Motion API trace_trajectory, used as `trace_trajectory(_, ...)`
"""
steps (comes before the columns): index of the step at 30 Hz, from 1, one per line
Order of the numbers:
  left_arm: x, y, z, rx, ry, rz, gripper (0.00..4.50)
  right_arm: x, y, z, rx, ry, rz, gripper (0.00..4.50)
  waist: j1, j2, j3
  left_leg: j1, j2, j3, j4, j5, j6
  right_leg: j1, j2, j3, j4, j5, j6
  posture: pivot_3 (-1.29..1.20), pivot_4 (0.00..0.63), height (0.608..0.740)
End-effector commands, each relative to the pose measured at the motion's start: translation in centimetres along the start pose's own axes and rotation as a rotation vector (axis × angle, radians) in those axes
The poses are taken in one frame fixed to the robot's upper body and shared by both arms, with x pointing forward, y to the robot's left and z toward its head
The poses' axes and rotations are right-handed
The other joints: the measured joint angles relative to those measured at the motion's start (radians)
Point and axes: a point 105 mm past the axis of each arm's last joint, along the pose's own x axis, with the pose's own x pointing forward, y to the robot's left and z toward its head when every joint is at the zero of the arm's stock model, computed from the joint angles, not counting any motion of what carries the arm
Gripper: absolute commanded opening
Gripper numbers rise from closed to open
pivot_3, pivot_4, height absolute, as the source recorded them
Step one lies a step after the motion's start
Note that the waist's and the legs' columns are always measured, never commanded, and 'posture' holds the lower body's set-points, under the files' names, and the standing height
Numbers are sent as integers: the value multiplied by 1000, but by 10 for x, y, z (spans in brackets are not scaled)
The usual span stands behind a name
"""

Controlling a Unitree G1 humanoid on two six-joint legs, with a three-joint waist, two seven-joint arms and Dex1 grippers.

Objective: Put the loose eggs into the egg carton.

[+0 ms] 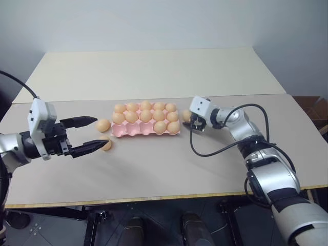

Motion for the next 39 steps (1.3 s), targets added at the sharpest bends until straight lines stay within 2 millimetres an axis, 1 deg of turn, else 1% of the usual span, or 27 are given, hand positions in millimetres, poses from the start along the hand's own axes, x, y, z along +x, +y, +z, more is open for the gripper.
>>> trace_trajectory(1,-5,-1,12,53,-12,8,4500,0,-12,8,-8,-16,-50,4484,0,0,0,0,0,0,0,0,0,0,0,0,0,0,0,0,150,740)
trace_trajectory(5,-6,-1,13,57,-12,11,4500,4,-11,1,35,9,-73,4484,-2,0,0,0,0,0,0,0,0,0,0,0,0,0,0,0,150,740)
trace_trajectory(6,-7,-1,13,58,-12,12,4500,4,-10,0,45,6,-70,4317,-2,0,0,0,0,0,0,0,0,0,0,0,0,0,0,0,150,740)
trace_trajectory(8,-7,-1,13,58,-12,14,4500,6,-8,0,57,0,-70,3882,-2,0,0,0,0,0,0,0,0,0,0,0,0,0,0,0,150,740)
trace_trajectory(13,-8,0,13,59,-9,19,4500,10,-6,7,68,-31,-72,2201,-2,0,0,0,0,0,0,0,0,0,0,0,0,0,0,0,150,740)
trace_trajectory(14,-8,0,13,59,-9,19,4500,11,-5,8,67,-34,-69,1935,-2,0,0,0,0,0,0,0,0,0,0,0,0,0,0,0,150,740)
trace_trajectory(15,-8,0,13,59,-9,19,4500,11,-5,8,66,-35,-67,1803,-2,0,0,0,0,0,0,0,0,0,0,0,0,0,0,0,150,740)
trace_trajectory(18,-9,1,13,60,-8,22,4500,11,-4,7,63,-36,-68,1621,-2,0,0,0,0,0,0,0,0,0,0,0,0,0,0,0,150,740)
trace_trajectory(22,-9,0,13,57,-7,20,4500,8,-7,6,52,-33,-76,1621,-2,0,0,0,0,0,0,0,0,0,0,0,0,0,0,0,150,740)
trace_trajectory(25,-7,0,13,55,-8,18,4500,-4,-25,11,-15,-42,-138,1621,-1,0,0,0,0,0,0,0,0,0,0,0,0,0,0,0,150,740)
trace_trajectory(27,-6,1,13,53,-12,14,4500,-15,-41,26,-52,-83,-176,1621,0,0,0,-1,0,0,0,0,0,-1,0,0,0,0,0,0,150,740)
trace_trajectory(29,-4,2,14,46,-21,7,4500,-22,-50,42,-71,-125,-201,1621,0,0,0,-2,0,0,0,0,0,-2,0,0,0,0,0,0,150,740)
trace_trajectory(31,-3,4,17,28,-49,2,4500,-27,-51,66,-94,-190,-196,1621,-3,0,0,-2,0,0,0,0,0,-2,0,0,1,0,0,0,150,740)
trace_trajectory(32,-2,5,18,22,-59,1,4500,-28,-49,75,-102,-214,-188,1621,-5,0,0,-2,0,0,0,0,0,-3,0,0,1,0,0,0,150,740)
trace_trajectory(33,-2,6,20,13,-72,4,4500,-28,-43,90,-103,-257,-166,1621,-6,0,0,-2,0,0,0,0,0,-3,1,1,1,0,0,0,150,740)
trace_trajectory(35,-3,9,21,5,-81,8,4500,-26,-26,112,-102,-312,-110,1621,-11,0,0,-2,1,0,0,0,0,-4,1,1,2,0,0,0,150,740)
trace_trajectory(37,-6,10,22,-2,-80,13,4500,-23,-4,126,-110,-344,-39,1621,-12,0,0,-2,1,0,-1,0,0,-4,1,1,2,0,0,0,150,740)
trace_trajectory(38,-7,11,22,-4,-79,16,4500,-21,3,129,-112,-351,-20,1621,-11,0,0,-2,1,0,-1,0,0,-5,1,1,2,0,0,0,150,740)
trace_trajectory(39,-9,12,20,-4,-69,23,4500,-16,14,132,-107,-352,2,1621,-9,0,0,-4,1,0,0,0,0,-6,1,1,3,0,0,0,150,740)
